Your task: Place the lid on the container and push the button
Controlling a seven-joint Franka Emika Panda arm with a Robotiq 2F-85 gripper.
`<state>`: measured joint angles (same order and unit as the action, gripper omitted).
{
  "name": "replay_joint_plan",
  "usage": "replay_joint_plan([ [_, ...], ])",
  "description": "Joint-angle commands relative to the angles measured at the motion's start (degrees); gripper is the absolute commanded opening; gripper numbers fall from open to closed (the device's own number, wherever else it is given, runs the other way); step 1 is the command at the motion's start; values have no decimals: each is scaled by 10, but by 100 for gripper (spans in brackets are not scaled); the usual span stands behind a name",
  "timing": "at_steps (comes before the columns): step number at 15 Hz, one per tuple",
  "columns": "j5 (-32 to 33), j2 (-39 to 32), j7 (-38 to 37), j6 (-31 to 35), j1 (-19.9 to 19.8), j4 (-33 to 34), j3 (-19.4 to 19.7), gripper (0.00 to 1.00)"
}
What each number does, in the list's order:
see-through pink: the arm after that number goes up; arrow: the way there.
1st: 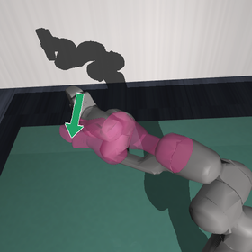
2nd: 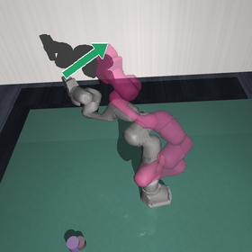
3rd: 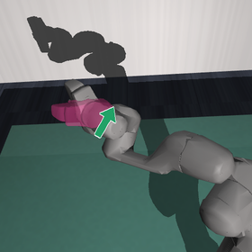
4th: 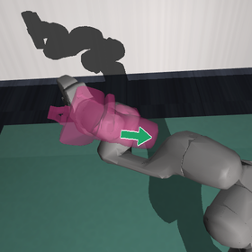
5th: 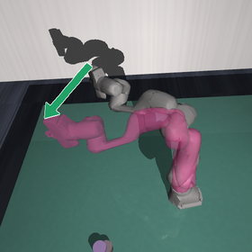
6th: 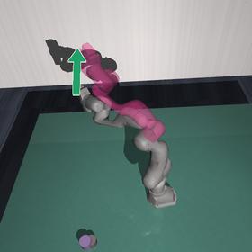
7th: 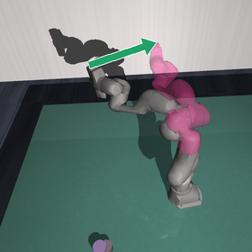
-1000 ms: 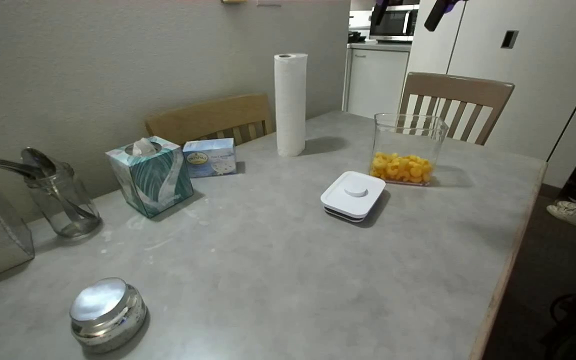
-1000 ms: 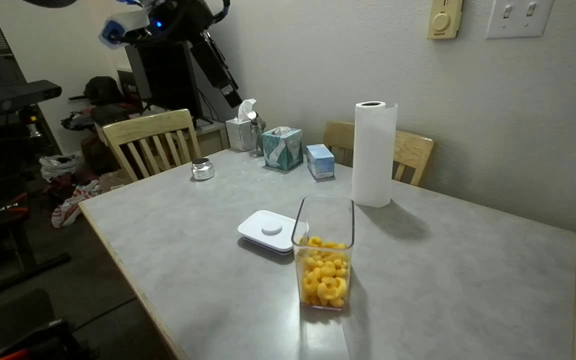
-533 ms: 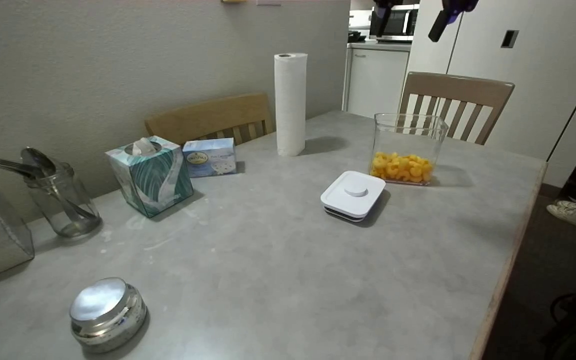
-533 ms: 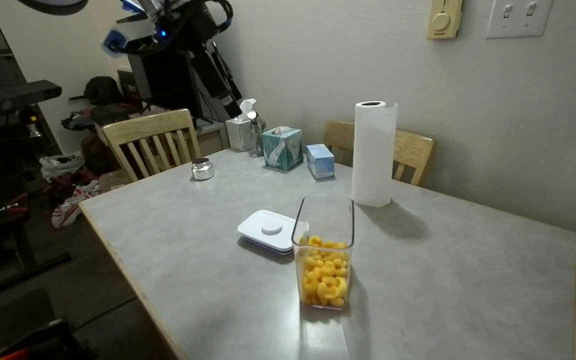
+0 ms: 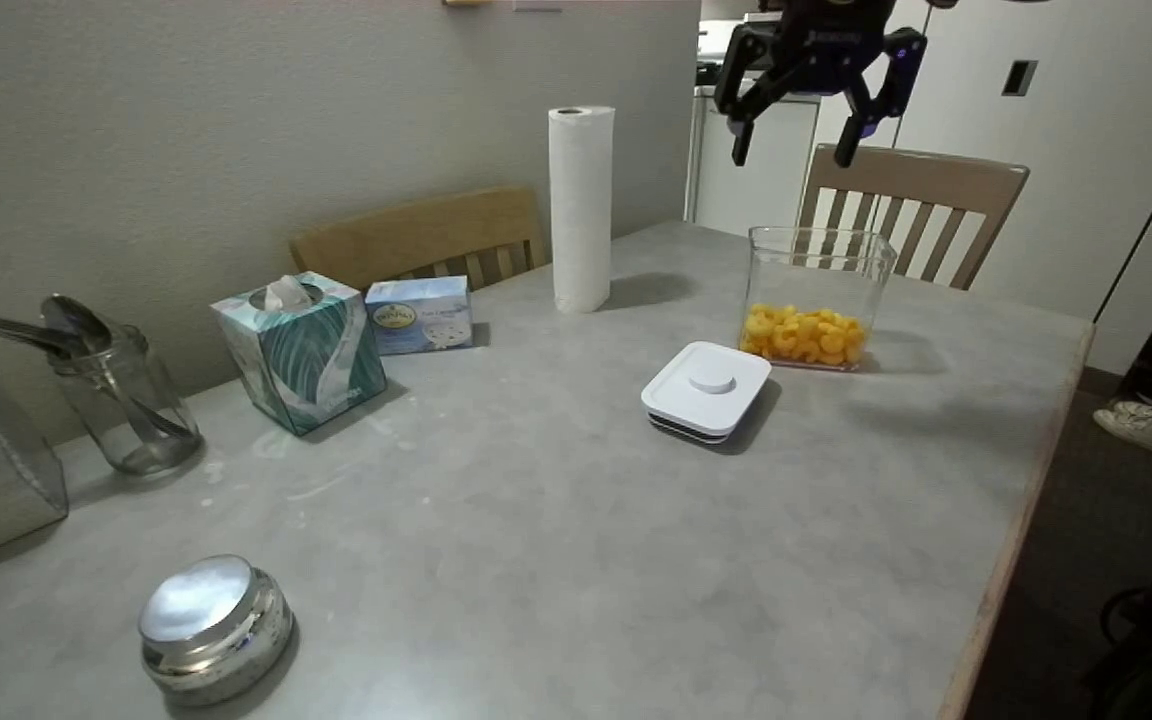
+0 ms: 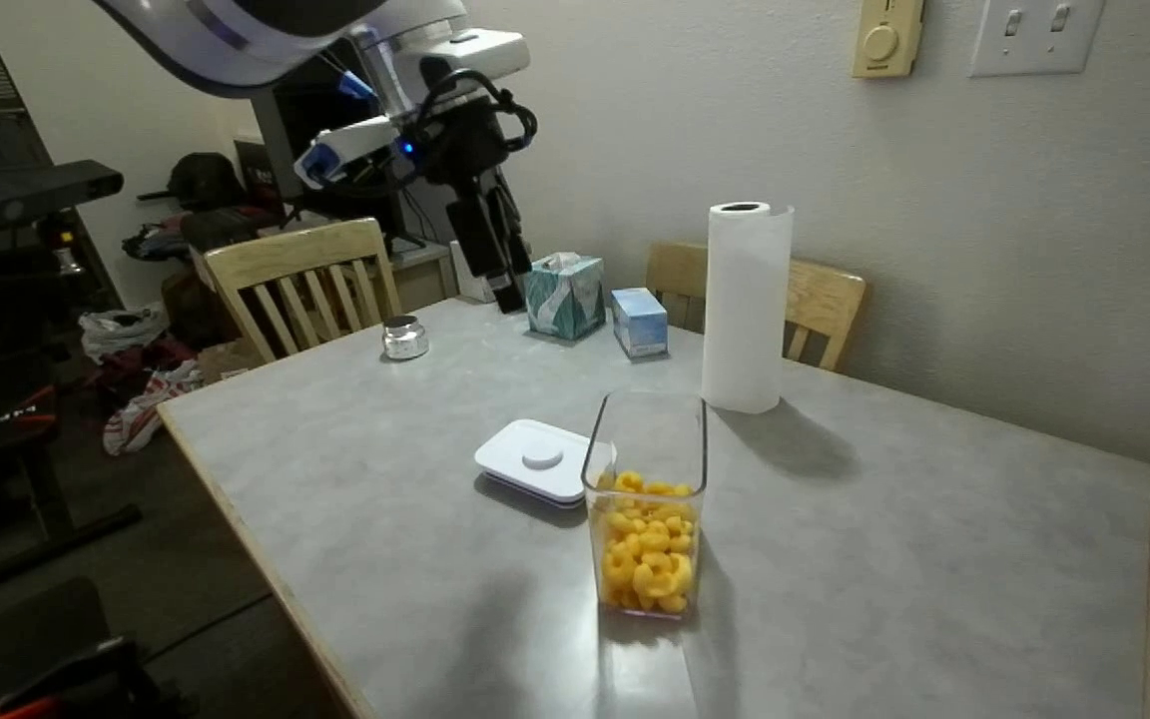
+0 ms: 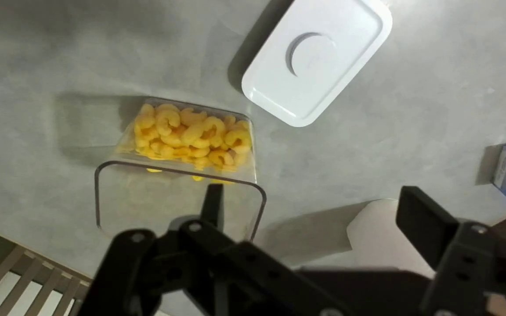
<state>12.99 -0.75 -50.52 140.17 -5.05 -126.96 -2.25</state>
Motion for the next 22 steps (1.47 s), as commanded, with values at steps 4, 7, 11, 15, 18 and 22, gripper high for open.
replay_joint_plan([
  [4, -23, -47, 3, -1, 26, 36, 25, 100],
  [7, -17, -56, 4, -1, 27, 41, 27, 100],
  [11, 13, -99, -34, 3, 38, 52, 44, 100],
  [15, -13, -158, -30, 2, 48, 72, 55, 100],
  [18, -32, -197, -18, 5, 57, 91, 56, 100],
  [22, -55, -244, -7, 17, 72, 134, 53, 100],
])
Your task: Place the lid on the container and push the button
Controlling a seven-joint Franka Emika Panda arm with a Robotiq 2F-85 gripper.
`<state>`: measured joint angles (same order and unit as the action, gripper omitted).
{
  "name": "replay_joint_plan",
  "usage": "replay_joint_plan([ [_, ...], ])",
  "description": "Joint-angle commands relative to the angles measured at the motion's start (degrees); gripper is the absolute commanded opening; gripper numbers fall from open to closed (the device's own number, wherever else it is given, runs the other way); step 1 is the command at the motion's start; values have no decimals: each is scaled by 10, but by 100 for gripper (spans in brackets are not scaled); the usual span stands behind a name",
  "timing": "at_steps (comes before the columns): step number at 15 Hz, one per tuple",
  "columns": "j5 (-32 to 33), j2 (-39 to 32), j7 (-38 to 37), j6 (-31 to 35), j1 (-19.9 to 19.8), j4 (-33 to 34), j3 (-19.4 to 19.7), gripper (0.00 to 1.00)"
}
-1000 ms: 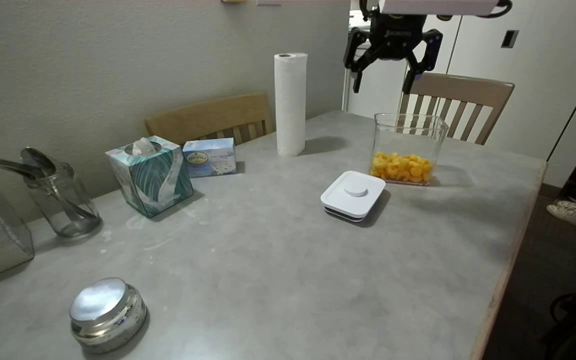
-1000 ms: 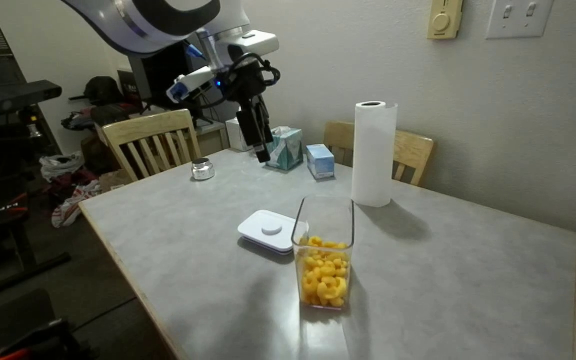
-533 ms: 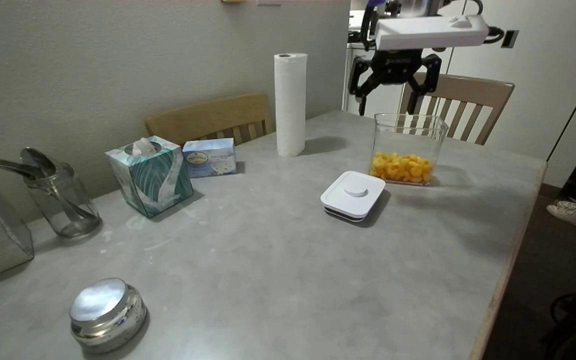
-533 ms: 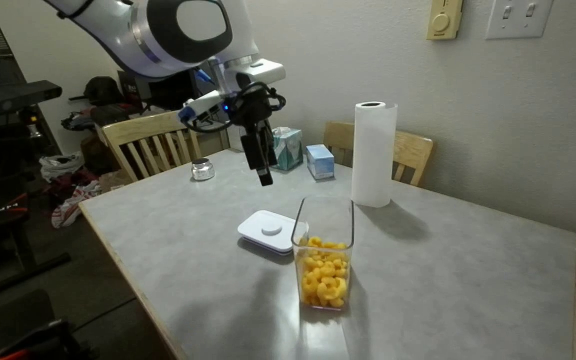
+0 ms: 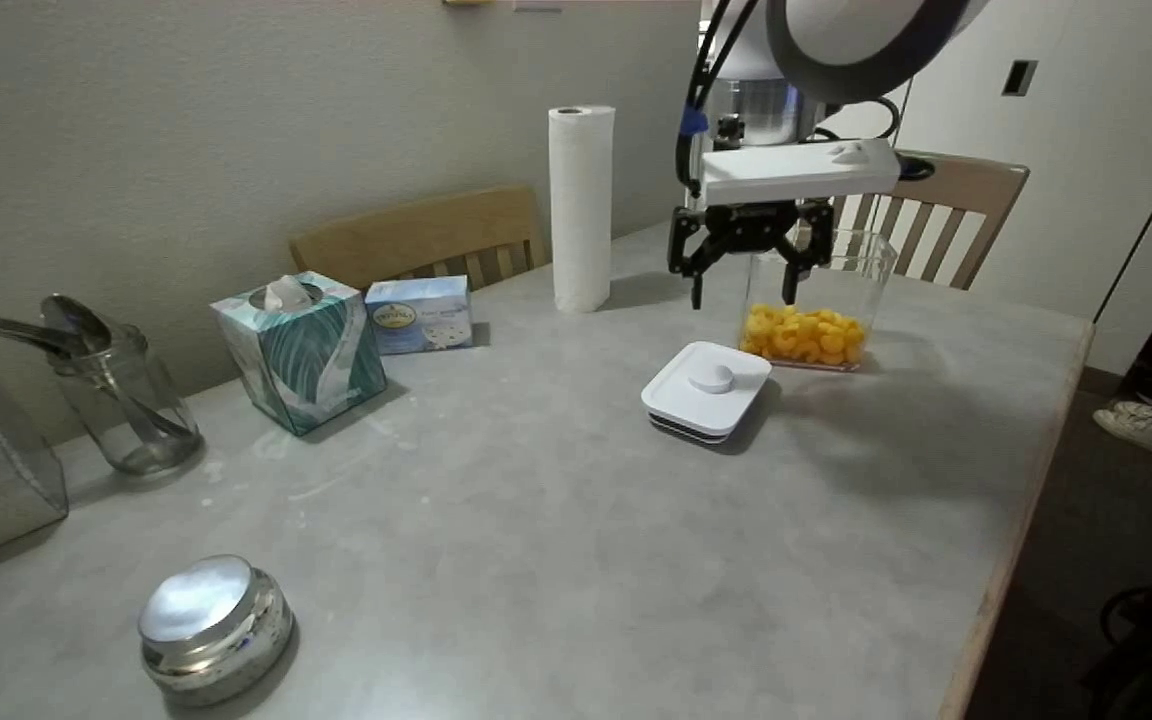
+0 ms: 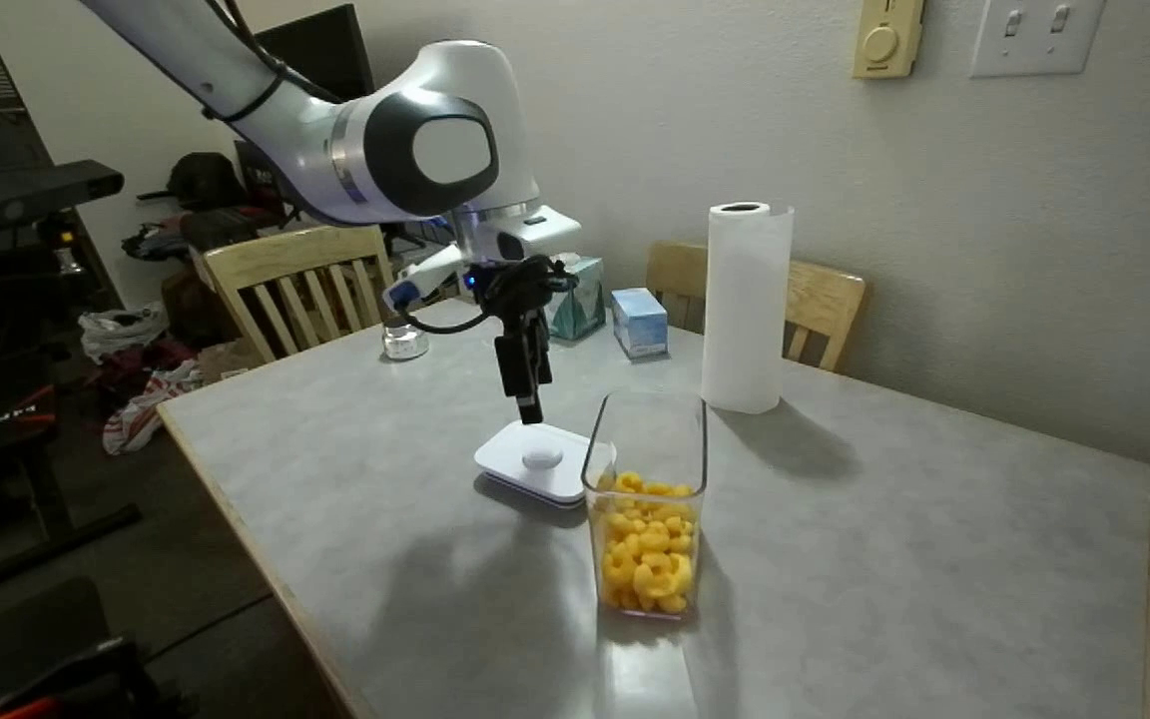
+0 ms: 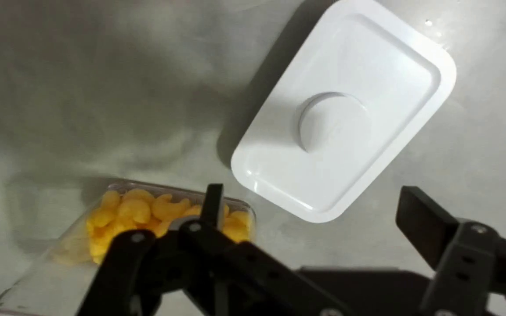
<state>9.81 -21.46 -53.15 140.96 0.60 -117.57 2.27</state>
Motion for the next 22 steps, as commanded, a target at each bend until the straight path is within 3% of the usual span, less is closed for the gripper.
replay_joint_plan([
  [1, -29, -46, 22, 13, 19, 49, 9, 100],
  [5, -35, -81, -17, 20, 39, 80, 28, 100],
  [11, -36, -61, -2, 10, 45, 63, 29, 100],
  [16, -65, -85, -104, 52, 55, 69, 43, 100],
  [22, -156, -123, -193, 110, 50, 74, 37, 100],
])
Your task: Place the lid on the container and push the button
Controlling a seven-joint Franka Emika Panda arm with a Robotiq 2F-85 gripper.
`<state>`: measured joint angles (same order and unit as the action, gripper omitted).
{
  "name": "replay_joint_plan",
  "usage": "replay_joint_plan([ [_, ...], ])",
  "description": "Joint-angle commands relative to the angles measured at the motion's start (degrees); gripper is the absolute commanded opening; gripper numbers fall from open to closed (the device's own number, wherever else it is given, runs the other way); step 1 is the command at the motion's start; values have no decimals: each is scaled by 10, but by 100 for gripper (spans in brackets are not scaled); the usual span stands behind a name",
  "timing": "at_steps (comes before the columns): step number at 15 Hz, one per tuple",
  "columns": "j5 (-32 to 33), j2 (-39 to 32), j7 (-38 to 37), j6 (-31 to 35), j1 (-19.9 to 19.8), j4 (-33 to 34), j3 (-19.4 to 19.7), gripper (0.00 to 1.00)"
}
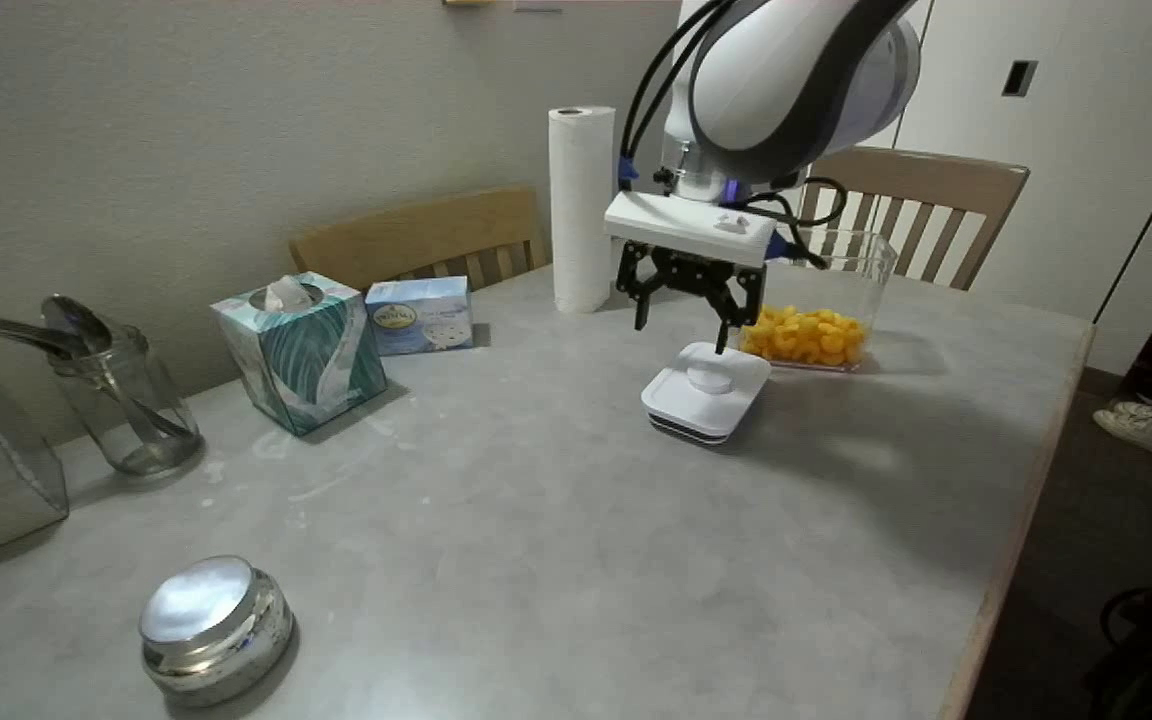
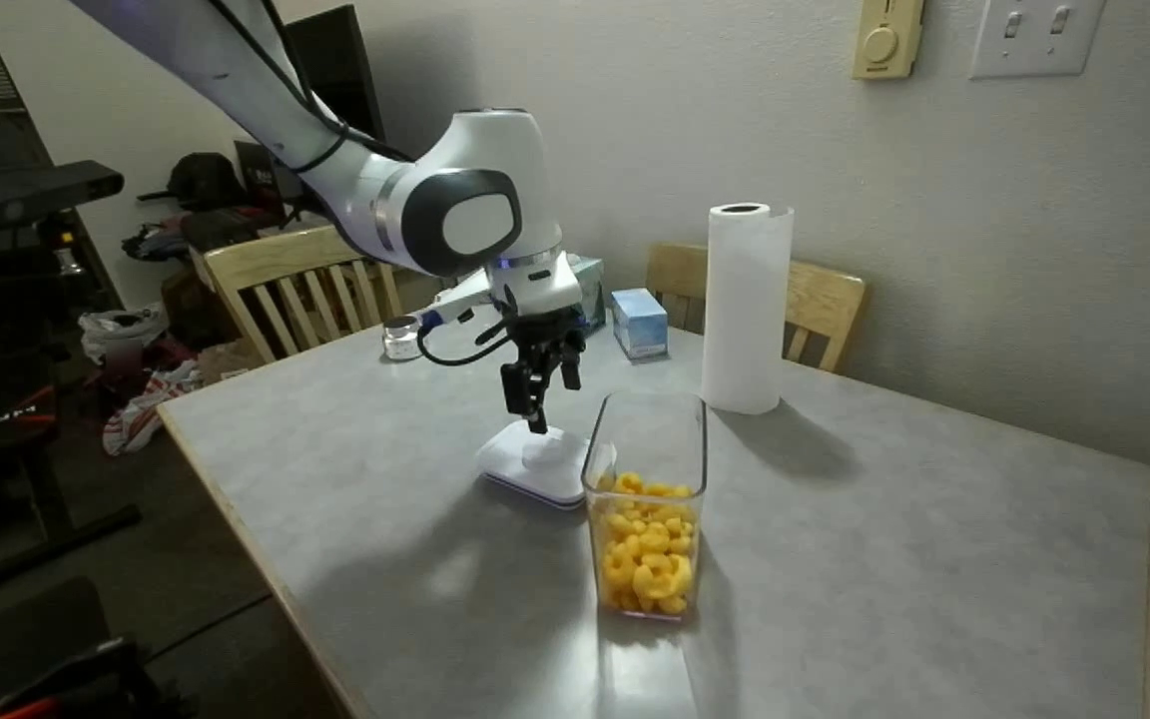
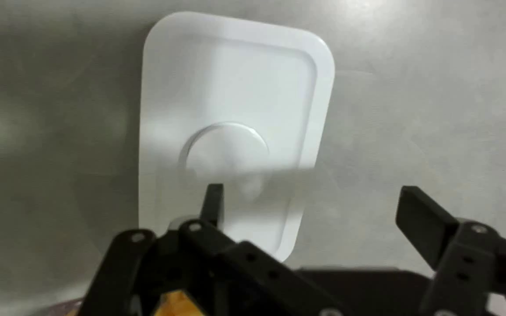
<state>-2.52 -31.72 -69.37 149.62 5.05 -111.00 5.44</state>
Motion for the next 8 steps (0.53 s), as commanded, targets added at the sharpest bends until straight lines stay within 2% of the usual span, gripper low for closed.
replay_joint_plan([
  [1, -37, -24, -45, 23, 10, 9, 9, 100],
  [8, -30, -16, -105, -5, 17, 5, 16, 100],
])
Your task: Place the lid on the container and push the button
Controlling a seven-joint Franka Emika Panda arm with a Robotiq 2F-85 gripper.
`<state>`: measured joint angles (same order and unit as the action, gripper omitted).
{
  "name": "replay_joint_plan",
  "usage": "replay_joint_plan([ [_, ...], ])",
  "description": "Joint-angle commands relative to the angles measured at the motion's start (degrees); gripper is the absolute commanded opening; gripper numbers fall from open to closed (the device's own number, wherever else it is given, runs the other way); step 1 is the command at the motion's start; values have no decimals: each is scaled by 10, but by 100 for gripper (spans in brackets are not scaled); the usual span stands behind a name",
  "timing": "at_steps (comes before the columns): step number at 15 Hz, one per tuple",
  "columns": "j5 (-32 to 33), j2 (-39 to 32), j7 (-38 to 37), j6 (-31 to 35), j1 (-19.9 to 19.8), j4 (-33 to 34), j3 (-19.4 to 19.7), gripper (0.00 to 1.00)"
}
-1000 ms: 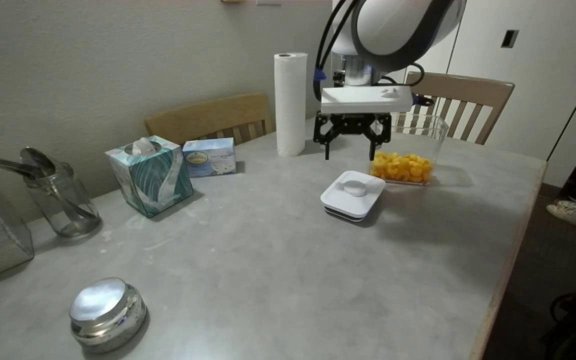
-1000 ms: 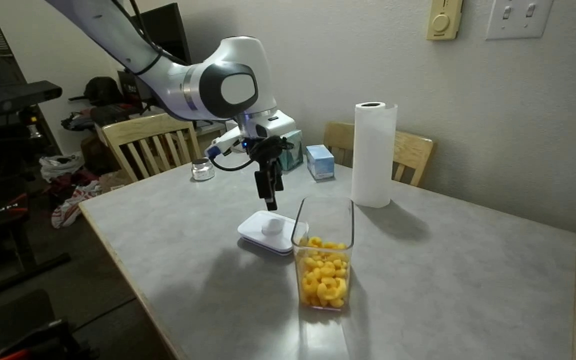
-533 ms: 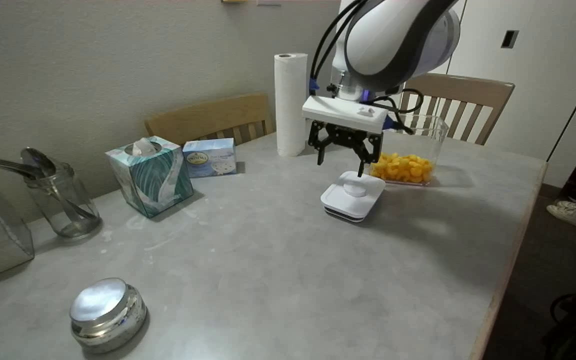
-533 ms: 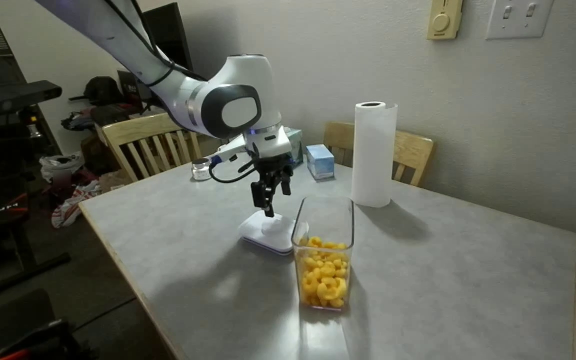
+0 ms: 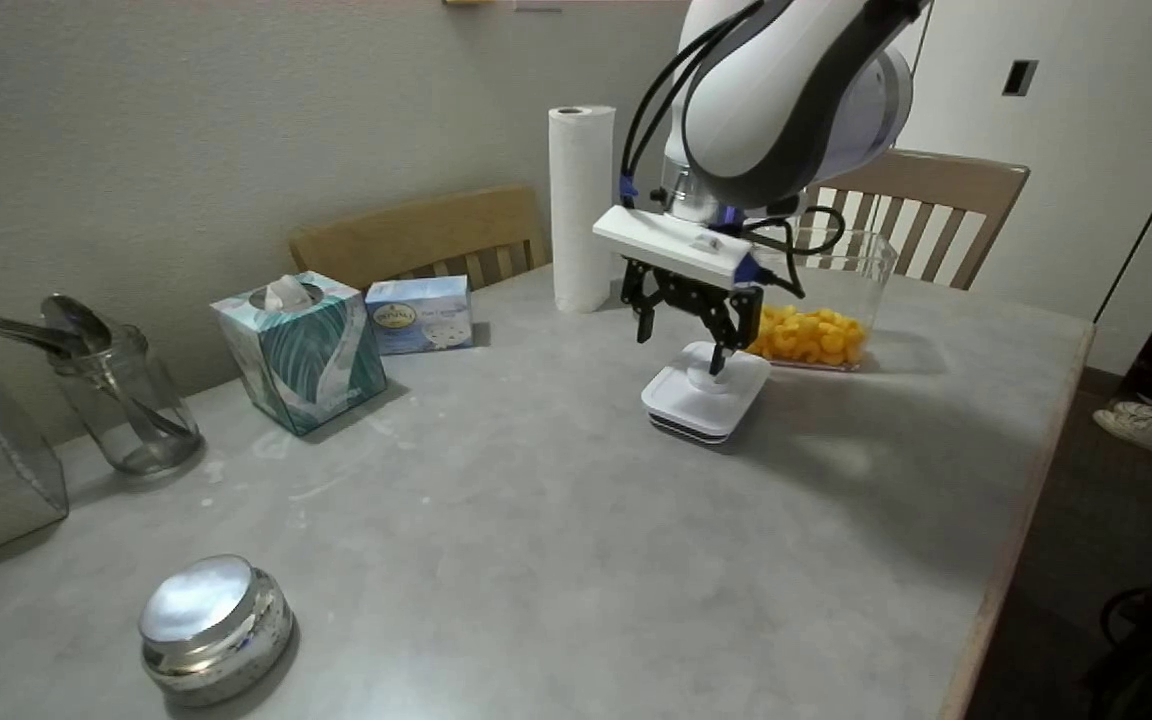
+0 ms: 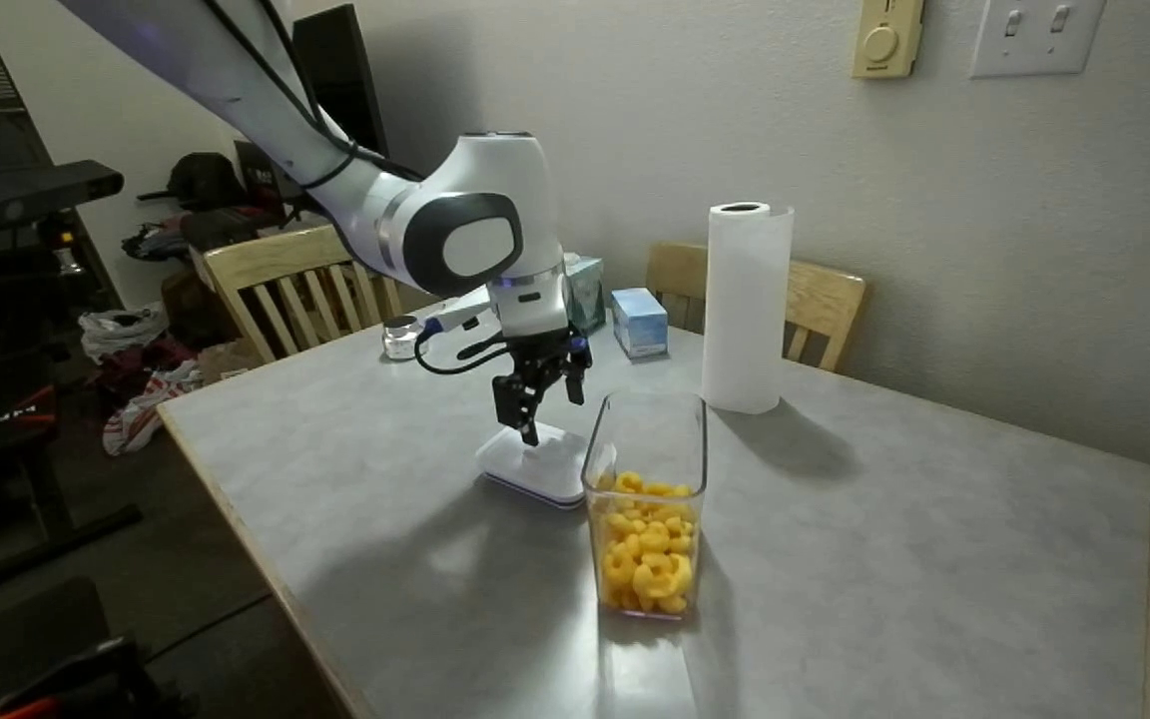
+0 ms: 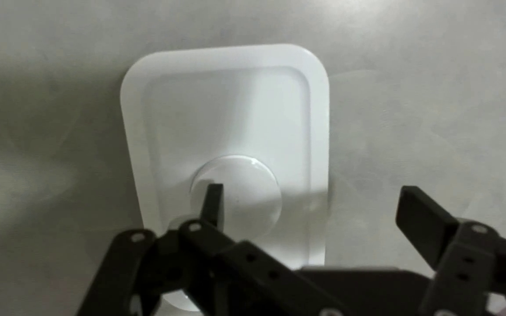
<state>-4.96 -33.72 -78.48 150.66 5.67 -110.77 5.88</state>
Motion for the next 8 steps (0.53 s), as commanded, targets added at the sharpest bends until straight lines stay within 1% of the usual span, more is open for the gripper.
replay_joint_plan([
  [1, -7, 3, -14, -17, 8, 3, 10, 100],
  [8, -21, 2, -8, -58, -7, 0, -2, 100],
])
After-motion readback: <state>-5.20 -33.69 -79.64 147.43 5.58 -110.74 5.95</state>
